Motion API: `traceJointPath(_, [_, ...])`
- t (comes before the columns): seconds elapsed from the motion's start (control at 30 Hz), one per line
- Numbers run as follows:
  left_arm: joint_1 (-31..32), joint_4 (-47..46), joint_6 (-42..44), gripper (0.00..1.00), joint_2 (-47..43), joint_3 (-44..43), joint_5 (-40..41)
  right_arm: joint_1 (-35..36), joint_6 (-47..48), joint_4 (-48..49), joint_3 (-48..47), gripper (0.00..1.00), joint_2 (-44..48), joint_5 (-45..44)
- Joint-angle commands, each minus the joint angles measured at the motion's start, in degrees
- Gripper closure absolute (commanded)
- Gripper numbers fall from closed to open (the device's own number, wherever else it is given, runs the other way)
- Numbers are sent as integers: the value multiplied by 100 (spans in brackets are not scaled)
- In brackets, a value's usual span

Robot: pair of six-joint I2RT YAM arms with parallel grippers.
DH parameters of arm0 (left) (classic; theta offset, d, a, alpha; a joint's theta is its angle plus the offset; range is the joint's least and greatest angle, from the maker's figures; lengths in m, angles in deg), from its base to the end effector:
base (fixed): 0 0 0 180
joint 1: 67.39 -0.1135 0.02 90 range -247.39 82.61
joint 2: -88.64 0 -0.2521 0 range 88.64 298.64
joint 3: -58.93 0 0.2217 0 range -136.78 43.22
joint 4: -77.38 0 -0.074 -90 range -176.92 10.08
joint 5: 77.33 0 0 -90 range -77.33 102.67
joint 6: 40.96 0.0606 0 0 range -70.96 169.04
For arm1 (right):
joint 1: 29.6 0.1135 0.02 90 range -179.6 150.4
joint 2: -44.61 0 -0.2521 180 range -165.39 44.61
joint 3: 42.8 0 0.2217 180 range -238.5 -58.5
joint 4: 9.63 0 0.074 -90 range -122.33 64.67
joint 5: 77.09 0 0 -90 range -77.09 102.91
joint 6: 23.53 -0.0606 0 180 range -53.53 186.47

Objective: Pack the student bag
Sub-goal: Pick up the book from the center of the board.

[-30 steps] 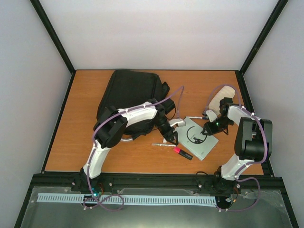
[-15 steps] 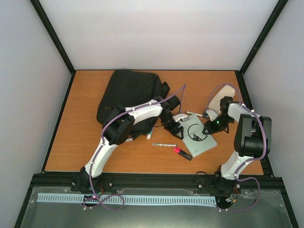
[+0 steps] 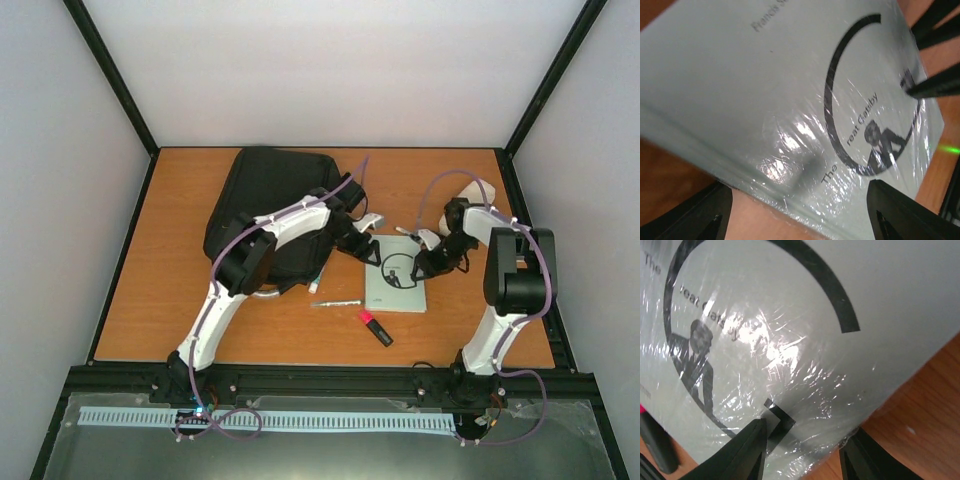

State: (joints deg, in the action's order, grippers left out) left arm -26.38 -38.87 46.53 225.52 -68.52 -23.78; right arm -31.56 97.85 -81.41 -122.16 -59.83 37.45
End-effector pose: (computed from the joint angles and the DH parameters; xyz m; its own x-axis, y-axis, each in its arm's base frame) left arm 0.3222 -0.3279 0.1320 -0.7504 0.6059 -0.2642 0.6253 0.5212 -0.5808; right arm 0.2689 0.0160 0.1355 -0.8891 -0.4435 -0.1127 -0.4478 0.7924 0.4142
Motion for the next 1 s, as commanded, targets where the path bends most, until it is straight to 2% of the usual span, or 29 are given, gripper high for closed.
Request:
traceJointPath(0.0, [-158, -259, -325, 23, 97, -168, 283, 220, -211, -98, -349, 58, -347, 576])
traceJointPath(0.17, [-190, -257, -673, 14, -197, 79, 481, 226, -433, -152, -678, 59, -698, 633])
traceJointPath(0.23, [-190, -240, -958, 1, -406, 263, 769, 223, -481, -143, -695, 59, -727, 643])
traceJointPath(0.27, [-190, -228, -1081, 0, -496, 370, 881, 228, -505, -127, -688, 59, -740, 636])
traceJointPath(0.37, [-199, -272, -1406, 0, -718, 753, 834, 215, -561, -92, -609, 59, -737, 586])
traceJointPath(0.57, [-276, -645, -1798, 0, -933, 1533, 205, 207, -654, 165, -321, 64, -728, 558])
traceJointPath(0.77, [-350, -1697, -2653, 3, -884, 2343, -722, 212, -655, 338, -51, 66, -830, 674])
traceJointPath(0.97, [-203, -2168, -3042, 1, -575, 2180, -906, 216, -677, 440, 107, 66, -907, 870])
